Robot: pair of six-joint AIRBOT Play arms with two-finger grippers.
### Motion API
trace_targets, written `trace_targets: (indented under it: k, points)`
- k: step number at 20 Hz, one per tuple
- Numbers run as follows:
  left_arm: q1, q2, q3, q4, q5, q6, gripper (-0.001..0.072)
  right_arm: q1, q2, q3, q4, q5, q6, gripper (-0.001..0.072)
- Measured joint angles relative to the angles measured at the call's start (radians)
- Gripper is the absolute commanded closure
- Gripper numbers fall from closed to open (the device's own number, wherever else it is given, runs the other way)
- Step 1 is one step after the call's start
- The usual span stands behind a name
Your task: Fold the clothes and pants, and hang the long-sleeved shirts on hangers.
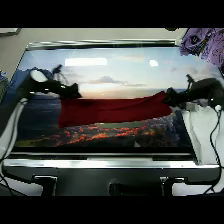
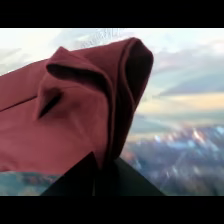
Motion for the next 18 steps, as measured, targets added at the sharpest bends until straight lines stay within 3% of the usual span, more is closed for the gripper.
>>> trace_targets:
  k: [8, 18]
  points:
    - [-0.392, -0.190, 0.031, -0.288, 0.302, -0.084, 0.0686, 0.000, 0.153, 0.217, -0.216, -0.219, 0.195, 0.0684]
    - [-0.649, -0.468, 0.276, -0.576, 0.496, -0.096, 0.0686, 0.000, 0.193, 0.309, -0.254, -0.309, 0.247, 0.0684]
